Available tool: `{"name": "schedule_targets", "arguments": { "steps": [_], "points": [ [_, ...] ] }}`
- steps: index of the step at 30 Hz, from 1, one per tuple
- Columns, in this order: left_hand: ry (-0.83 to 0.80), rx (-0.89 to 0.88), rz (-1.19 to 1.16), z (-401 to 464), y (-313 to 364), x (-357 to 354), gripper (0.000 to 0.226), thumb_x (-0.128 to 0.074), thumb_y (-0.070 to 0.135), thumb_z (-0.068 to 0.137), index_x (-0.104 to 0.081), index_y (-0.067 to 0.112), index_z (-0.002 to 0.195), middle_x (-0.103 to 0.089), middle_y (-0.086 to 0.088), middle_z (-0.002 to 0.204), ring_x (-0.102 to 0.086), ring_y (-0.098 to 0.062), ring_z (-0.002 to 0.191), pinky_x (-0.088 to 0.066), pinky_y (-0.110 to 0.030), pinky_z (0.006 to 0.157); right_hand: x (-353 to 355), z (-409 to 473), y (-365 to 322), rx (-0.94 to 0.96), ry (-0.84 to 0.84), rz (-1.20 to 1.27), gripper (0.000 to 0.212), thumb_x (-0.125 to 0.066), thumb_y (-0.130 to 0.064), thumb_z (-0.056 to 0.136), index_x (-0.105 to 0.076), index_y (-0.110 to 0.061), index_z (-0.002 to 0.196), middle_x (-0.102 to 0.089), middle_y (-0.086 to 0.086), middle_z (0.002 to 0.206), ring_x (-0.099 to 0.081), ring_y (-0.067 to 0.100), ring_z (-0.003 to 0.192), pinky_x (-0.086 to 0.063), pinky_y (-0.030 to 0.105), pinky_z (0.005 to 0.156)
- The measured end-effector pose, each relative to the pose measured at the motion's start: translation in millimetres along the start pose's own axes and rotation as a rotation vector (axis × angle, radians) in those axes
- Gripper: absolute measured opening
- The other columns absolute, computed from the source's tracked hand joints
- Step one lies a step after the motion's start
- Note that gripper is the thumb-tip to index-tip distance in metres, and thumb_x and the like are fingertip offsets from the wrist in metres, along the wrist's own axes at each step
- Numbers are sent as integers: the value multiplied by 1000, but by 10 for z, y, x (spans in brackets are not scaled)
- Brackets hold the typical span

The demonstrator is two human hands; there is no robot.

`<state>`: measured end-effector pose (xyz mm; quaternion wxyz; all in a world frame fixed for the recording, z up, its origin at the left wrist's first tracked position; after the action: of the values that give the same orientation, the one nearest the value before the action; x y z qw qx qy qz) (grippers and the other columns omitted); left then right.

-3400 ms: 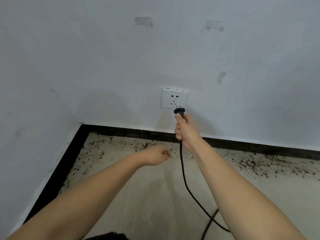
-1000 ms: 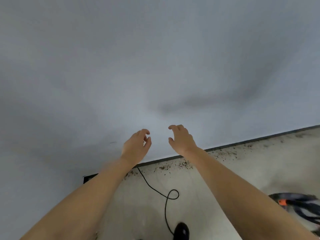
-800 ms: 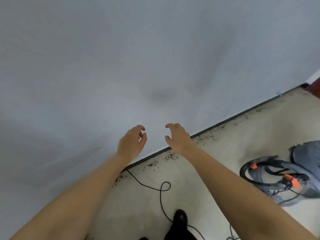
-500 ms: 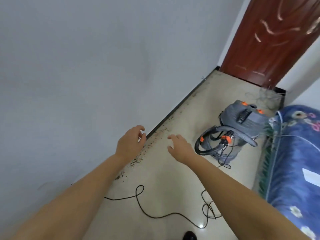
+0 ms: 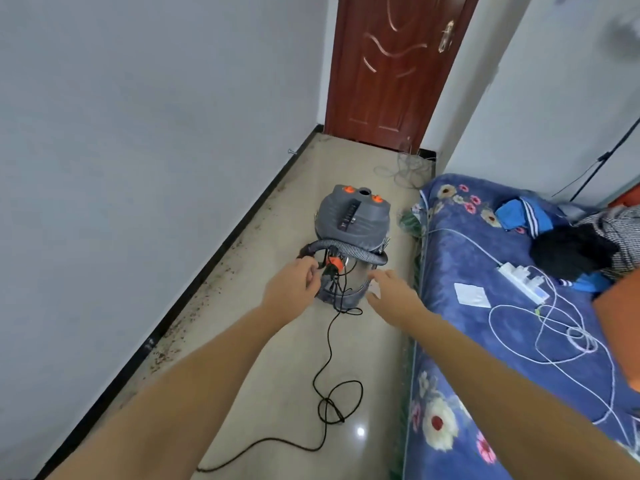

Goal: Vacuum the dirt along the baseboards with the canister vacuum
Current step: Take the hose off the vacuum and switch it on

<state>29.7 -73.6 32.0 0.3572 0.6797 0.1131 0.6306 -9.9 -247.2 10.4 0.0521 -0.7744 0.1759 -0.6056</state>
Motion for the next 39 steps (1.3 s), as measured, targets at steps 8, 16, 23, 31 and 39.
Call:
{"name": "schedule_targets", "arguments": {
  "steps": [8, 16, 23, 31, 39],
  "points": [
    [-37, 102, 49, 586, 102, -448, 22, -41, 21, 98, -54, 14, 113, -56, 0, 92, -53, -16, 83, -39, -24, 72, 51, 713, 565, 9, -76, 34, 40, -43, -23, 98, -41, -15, 137, -41, 9, 139, -45, 27, 122, -38, 38, 100],
    [-115, 249, -17, 1828, -211, -762, 24, -40, 22, 98, -52, 13, 116, -63, -7, 102, -61, -24, 93, -48, -34, 82, 245, 1979, 825, -12, -97, 56, 38, -45, -22, 97, -42, -16, 135, -45, 9, 133, -50, 27, 115, -41, 38, 99],
    [-208, 316, -86, 2958, -382, -945, 16, -40, 22, 97, -52, 14, 104, -65, -12, 95, -66, -31, 81, -53, -42, 77, 333, 3022, 1146, -124, -148, 102, 38, -46, -18, 97, -43, -12, 134, -45, 12, 132, -49, 28, 115, -41, 38, 99],
    [-262, 462, -105, 3812, -908, -1536, 24, -35, 23, 98, -54, 9, 104, -66, -13, 96, -66, -29, 87, -47, -37, 68, -184, 4049, 1491, -120, -303, 101, 39, -44, -19, 98, -43, -11, 135, -44, 12, 136, -49, 27, 119, -41, 35, 99],
    [-163, 1003, -361, 4088, -1681, -2496, 22, -37, 17, 96, -57, 9, 94, -59, -9, 90, -50, -22, 77, -41, -30, 73, -383, 5186, 1659, 139, -240, 17, 34, -47, -19, 97, -50, -12, 131, -47, 7, 135, -42, 26, 125, -38, 38, 101]
  ]
}}
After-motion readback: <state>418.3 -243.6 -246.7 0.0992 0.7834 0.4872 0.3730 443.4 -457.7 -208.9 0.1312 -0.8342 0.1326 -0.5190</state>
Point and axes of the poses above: each hand's wrist, its own z-axis towards the middle knuckle, its own x-axis out of the back of the hand, y = z × x, the point moved 9 cm from there along z, towards the middle knuckle
